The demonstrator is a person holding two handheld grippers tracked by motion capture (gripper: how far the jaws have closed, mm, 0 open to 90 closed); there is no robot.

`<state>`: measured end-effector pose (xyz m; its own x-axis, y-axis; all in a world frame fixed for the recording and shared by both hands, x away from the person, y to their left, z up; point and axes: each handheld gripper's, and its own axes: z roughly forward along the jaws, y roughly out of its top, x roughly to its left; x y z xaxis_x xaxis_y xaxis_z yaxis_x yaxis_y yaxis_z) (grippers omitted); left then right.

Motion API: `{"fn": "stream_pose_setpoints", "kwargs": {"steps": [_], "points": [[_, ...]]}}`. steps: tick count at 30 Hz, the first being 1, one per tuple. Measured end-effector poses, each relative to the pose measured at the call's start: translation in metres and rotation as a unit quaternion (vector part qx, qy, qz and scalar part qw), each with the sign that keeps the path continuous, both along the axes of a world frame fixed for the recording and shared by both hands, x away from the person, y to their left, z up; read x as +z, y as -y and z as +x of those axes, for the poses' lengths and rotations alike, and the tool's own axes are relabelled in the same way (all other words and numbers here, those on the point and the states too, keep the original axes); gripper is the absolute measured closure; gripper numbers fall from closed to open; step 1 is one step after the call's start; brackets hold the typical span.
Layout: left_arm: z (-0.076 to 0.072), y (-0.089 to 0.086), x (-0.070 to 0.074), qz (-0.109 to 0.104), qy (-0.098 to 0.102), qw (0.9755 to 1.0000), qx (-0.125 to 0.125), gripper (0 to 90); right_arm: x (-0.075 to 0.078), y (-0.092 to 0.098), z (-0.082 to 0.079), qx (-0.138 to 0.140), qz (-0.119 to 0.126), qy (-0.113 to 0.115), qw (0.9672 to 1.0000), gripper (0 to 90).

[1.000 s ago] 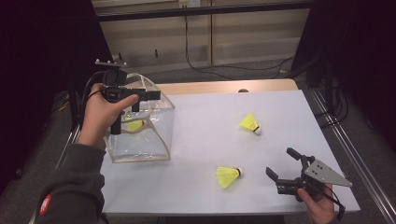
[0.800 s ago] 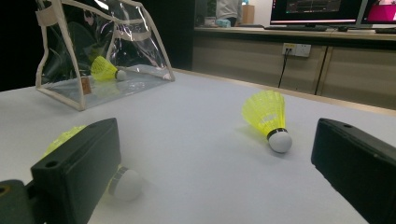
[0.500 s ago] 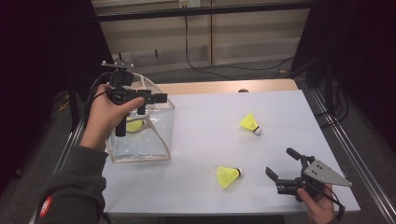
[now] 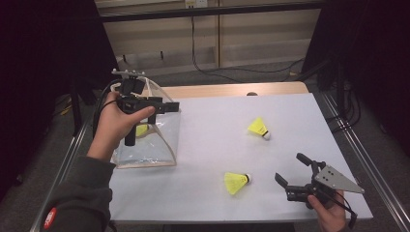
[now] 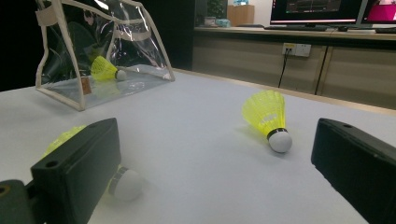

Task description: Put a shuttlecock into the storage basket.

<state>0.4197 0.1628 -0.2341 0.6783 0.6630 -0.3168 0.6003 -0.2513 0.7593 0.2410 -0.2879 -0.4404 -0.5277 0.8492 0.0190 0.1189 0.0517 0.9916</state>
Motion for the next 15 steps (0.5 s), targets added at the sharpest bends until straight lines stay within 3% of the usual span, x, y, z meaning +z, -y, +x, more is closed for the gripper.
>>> {"fn": "stream_pose_setpoints", "kwargs": {"steps": [6, 15], "points": [[-0.004, 0.008, -0.002, -0.008, 0.003, 0.9999, -0.011, 20.7, 0.000, 0.000, 0.000, -0.001, 0.000, -0.001, 1.0000, 1.2], [-0.010, 0.013, -0.009, -0.004, 0.009, 0.9999, -0.014, 20.1, 0.000, 0.000, 0.000, 0.000, -0.001, 0.000, 1.0000, 1.2]]}}
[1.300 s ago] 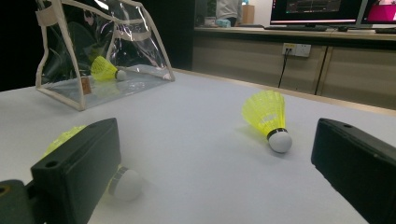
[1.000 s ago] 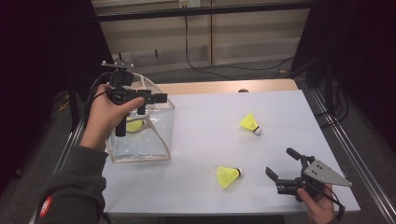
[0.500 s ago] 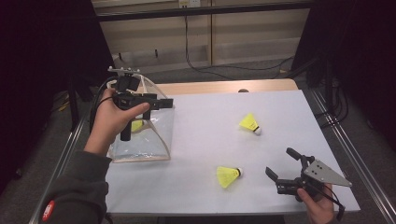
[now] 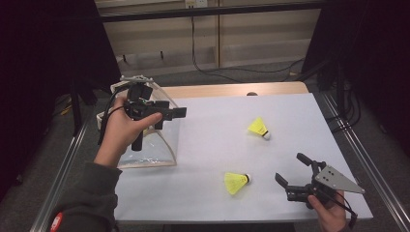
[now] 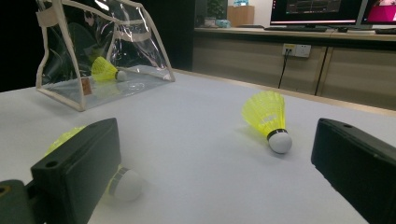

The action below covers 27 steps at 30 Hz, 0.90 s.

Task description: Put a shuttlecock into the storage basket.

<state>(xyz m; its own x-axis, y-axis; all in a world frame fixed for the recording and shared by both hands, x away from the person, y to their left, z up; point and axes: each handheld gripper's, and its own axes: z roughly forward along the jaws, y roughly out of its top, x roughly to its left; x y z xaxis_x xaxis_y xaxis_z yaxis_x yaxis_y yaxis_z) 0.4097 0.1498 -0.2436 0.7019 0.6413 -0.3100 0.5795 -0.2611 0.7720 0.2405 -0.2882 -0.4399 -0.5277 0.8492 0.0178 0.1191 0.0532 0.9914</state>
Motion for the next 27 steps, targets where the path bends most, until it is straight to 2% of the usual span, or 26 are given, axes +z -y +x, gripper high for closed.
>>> {"fn": "stream_pose_setpoints", "kwargs": {"steps": [14, 27], "points": [[-0.010, 0.009, -0.011, -0.004, 0.003, 0.9998, -0.019, 17.5, 0.000, 0.000, 0.000, -0.001, 0.000, 0.001, 1.0000, 1.2], [-0.017, 0.012, -0.019, -0.018, 0.001, 0.9996, -0.023, 15.1, 0.000, -0.001, 0.000, 0.000, -0.002, 0.002, 1.0000, 1.2]]}}
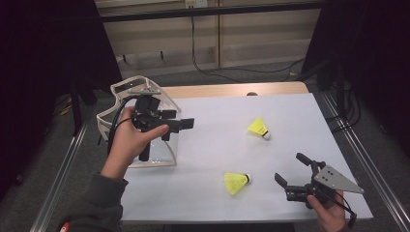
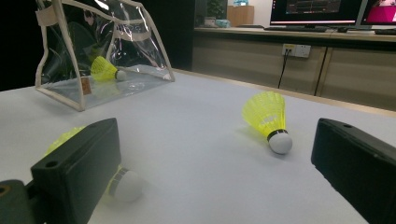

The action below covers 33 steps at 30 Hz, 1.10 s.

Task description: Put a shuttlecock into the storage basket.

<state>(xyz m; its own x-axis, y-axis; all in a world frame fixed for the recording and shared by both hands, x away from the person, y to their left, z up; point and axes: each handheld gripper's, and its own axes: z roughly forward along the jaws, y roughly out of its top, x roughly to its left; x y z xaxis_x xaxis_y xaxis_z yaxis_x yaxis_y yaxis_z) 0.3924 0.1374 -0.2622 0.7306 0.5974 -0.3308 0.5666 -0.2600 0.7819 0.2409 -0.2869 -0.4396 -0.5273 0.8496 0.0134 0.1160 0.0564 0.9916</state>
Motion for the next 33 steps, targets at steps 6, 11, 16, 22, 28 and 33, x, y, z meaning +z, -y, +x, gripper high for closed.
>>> {"fn": "stream_pose_setpoints", "kwargs": {"steps": [6, 11, 16, 22, 28, 33], "points": [[-0.004, 0.004, -0.005, 0.003, 0.000, 1.0000, -0.004, 14.4, 0.000, 0.000, 0.000, -0.001, -0.001, 0.000, 1.0000, 1.2], [-0.009, 0.008, -0.009, -0.003, 0.003, 1.0000, -0.009, 14.1, 0.000, -0.001, 0.001, 0.001, -0.001, -0.001, 1.0000, 1.2], [-0.013, 0.012, -0.016, -0.006, 0.005, 0.9999, -0.013, 13.9, 0.001, -0.003, 0.002, 0.000, 0.000, -0.001, 1.0000, 1.2], [-0.018, 0.014, -0.024, -0.009, 0.002, 0.9998, -0.017, 13.2, 0.001, -0.004, 0.002, -0.002, -0.002, 0.000, 1.0000, 1.2], [-0.022, 0.014, -0.029, -0.007, 0.004, 0.9998, -0.015, 13.2, 0.002, -0.005, 0.002, 0.002, -0.005, -0.001, 1.0000, 1.2], [-0.024, 0.016, -0.035, -0.007, 0.002, 0.9998, -0.020, 12.9, 0.003, -0.005, 0.002, 0.002, -0.001, -0.001, 1.0000, 1.1]]}}
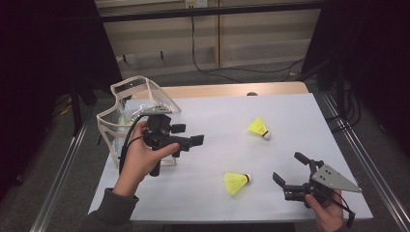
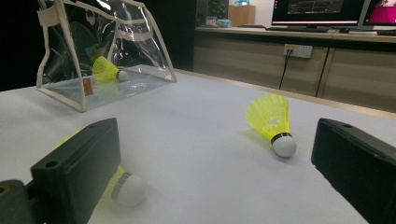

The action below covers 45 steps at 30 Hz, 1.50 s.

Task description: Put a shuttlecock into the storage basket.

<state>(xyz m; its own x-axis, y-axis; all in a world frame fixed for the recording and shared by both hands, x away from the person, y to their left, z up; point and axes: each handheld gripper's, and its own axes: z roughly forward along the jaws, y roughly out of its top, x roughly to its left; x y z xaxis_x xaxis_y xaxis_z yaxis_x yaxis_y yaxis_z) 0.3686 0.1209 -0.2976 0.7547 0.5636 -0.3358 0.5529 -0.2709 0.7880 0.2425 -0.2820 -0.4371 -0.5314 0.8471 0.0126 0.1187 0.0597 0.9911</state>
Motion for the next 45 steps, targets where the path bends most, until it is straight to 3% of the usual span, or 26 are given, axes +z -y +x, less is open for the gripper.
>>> {"fn": "stream_pose_setpoints", "kwargs": {"steps": [15, 30, 45], "points": [[-0.003, 0.001, -0.016, 0.004, 0.001, 1.0000, 0.005, 12.5, 0.000, 0.002, 0.000, -0.003, 0.001, 0.001, 1.0000, 1.1], [-0.010, 0.011, -0.028, 0.008, 0.011, 0.9999, -0.005, 12.5, -0.001, 0.004, 0.001, -0.009, 0.004, -0.001, 0.9999, 1.1], [-0.013, 0.018, -0.039, 0.008, 0.008, 0.9998, -0.016, 12.5, -0.001, 0.003, 0.001, -0.009, 0.003, 0.002, 1.0000, 1.1]]}}
